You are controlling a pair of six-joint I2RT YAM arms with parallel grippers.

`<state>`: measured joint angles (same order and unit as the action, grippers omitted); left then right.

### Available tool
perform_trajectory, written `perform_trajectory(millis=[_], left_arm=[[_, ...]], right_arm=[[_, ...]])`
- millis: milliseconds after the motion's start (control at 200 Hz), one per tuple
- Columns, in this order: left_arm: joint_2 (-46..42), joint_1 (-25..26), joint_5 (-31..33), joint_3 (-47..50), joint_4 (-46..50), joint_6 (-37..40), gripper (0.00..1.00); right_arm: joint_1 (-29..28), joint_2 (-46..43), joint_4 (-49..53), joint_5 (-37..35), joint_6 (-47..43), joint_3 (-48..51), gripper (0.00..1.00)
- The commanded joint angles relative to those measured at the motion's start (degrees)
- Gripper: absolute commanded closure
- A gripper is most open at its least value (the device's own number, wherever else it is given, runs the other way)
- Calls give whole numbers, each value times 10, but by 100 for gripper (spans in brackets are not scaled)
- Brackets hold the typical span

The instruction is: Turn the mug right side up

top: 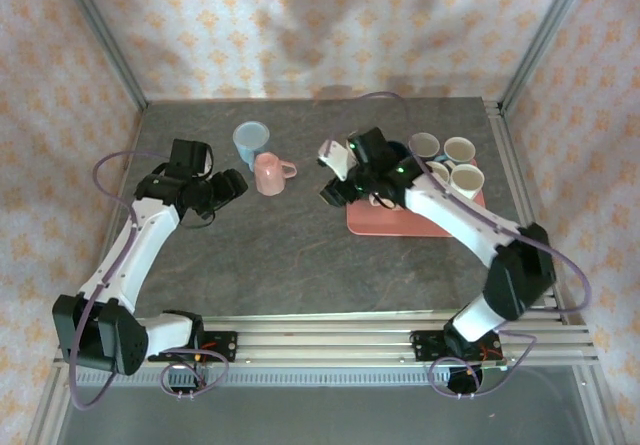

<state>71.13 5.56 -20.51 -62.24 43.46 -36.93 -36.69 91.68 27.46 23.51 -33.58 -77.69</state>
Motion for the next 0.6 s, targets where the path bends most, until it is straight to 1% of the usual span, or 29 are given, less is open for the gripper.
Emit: perform_trajectory(millis=[0, 95, 210, 305, 410, 596], left_arm=[[35, -6, -28, -29, -13, 25, 30], [72, -6, -39, -53, -9, 27, 32], [89, -6, -43, -60, -40, 20, 33], [115, -6, -36, -74, -55, 13, 33], [154, -6, -35, -104, -56, 11, 34], [210, -7, -34, -144, -66, 6, 36]], right_arm=[[0, 61, 3, 62, -140, -71, 39], [1, 131, 22, 80, -179, -138, 38], [9, 202, 29, 132, -215, -195, 38], [14, 251, 28, 130, -233, -233, 39], [27, 311, 61, 142, -242, -305, 40], [35, 385, 90, 139, -287, -392, 40]])
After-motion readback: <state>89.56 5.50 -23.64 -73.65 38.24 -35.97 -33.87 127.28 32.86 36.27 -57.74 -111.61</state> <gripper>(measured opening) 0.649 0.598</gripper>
